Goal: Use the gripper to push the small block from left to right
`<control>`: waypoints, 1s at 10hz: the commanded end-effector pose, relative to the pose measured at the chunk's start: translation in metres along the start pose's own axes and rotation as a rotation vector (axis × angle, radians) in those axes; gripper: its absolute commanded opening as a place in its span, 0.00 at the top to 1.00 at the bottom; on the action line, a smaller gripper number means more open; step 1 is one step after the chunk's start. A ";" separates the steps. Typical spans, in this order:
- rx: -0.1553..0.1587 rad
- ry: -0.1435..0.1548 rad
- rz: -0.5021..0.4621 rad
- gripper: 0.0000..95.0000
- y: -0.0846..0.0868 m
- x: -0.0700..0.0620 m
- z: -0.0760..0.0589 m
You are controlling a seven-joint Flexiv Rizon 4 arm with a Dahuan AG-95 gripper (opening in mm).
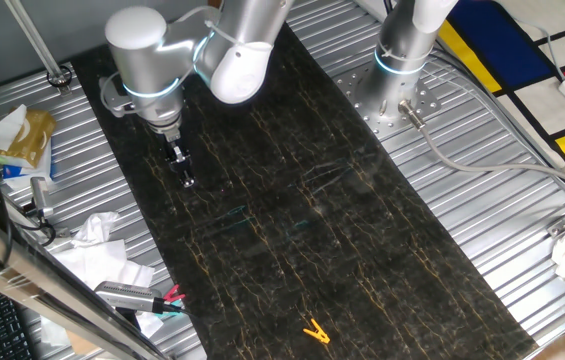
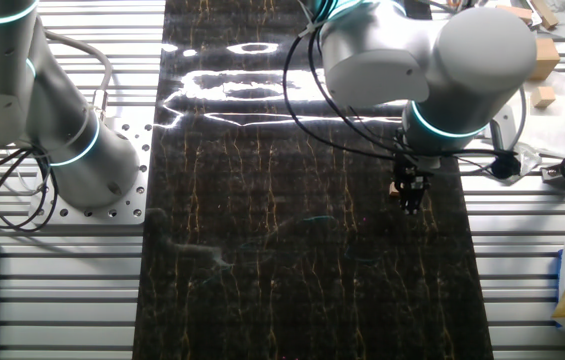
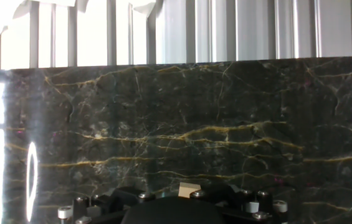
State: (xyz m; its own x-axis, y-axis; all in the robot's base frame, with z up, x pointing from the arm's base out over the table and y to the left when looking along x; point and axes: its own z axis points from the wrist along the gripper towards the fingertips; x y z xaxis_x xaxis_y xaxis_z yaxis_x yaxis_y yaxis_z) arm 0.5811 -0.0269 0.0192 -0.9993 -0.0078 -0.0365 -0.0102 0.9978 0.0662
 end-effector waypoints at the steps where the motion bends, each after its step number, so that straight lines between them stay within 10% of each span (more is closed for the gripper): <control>1: -0.001 0.000 0.007 0.00 0.002 0.000 0.001; 10: -0.034 -0.001 0.039 0.00 0.008 0.002 0.006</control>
State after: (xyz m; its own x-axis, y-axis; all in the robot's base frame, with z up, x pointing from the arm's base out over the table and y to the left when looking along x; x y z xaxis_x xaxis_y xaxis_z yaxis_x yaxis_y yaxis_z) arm 0.5787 -0.0175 0.0122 -0.9989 0.0320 -0.0333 0.0284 0.9943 0.1023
